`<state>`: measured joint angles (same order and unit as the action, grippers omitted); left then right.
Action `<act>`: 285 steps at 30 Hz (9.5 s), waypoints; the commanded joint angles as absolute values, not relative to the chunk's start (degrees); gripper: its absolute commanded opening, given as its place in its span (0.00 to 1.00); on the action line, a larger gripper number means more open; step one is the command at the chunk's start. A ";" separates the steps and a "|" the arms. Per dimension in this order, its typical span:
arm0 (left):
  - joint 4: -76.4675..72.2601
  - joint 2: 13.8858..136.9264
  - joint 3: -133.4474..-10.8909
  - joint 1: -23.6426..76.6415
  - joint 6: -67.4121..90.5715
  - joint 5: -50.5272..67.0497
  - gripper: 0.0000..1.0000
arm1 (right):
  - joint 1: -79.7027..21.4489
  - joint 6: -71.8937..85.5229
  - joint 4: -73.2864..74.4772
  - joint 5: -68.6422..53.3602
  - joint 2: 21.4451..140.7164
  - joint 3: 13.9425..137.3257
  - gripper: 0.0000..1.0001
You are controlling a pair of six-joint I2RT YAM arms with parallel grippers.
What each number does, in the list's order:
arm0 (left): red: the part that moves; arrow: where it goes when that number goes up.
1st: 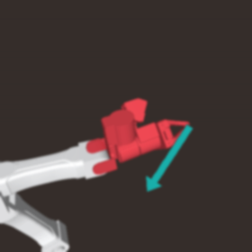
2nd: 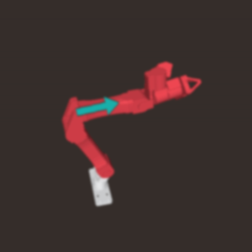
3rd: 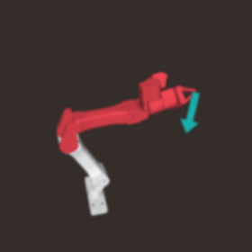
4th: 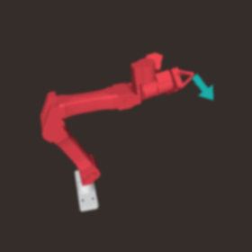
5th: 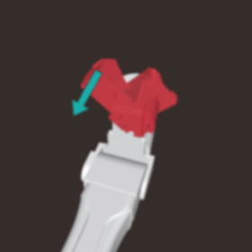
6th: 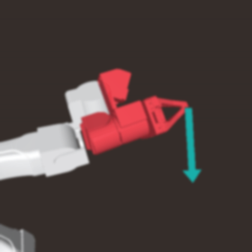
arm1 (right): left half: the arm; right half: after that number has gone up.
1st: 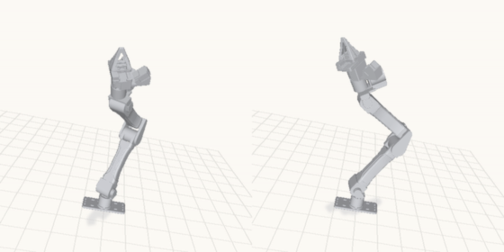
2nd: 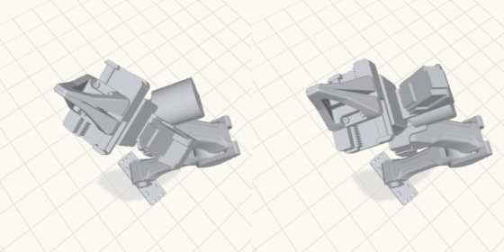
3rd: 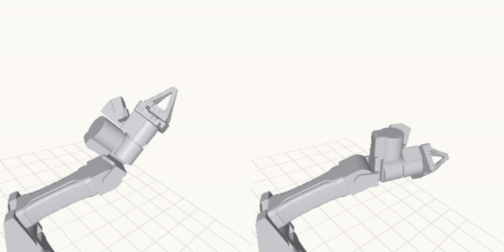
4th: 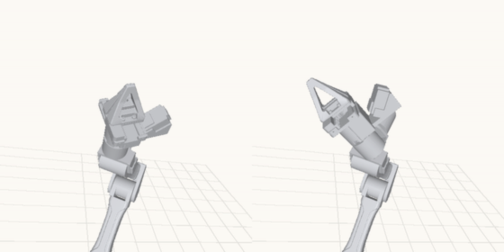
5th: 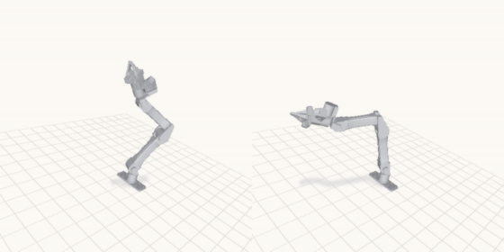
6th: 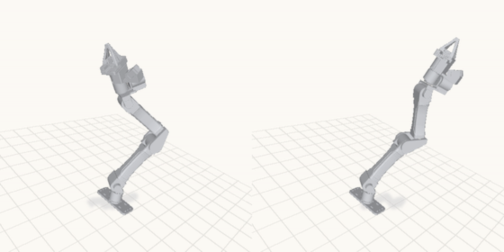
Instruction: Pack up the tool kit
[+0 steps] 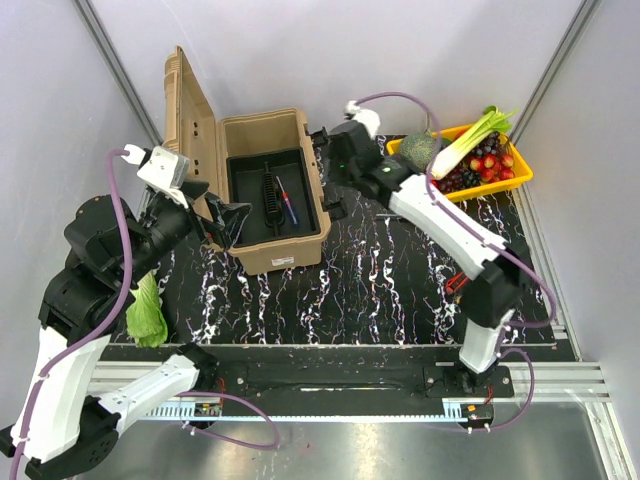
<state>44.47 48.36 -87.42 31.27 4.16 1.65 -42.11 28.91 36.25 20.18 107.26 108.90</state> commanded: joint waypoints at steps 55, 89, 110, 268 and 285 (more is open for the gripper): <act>42.28 46.32 -87.80 31.38 1.85 -11.86 0.99 | -18.11 95.80 52.91 26.37 127.62 99.75 0.37; 41.22 44.39 -87.45 31.38 2.37 -10.90 0.99 | -19.60 64.55 32.03 27.79 86.32 79.55 0.00; 41.83 43.86 -87.36 31.46 3.34 -10.64 0.99 | -42.36 16.09 9.92 -8.26 98.16 97.37 0.00; 41.04 40.96 -83.32 31.46 2.81 -10.37 0.99 | -15.38 64.95 44.02 15.02 95.72 58.71 0.68; 41.04 41.57 -83.50 31.46 2.99 -9.84 0.99 | -15.38 58.01 38.85 16.09 88.94 57.48 0.76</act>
<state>43.20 41.54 -82.04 31.31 3.27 -9.82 -14.96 60.62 41.45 15.59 88.47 56.93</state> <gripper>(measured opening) 0.988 0.774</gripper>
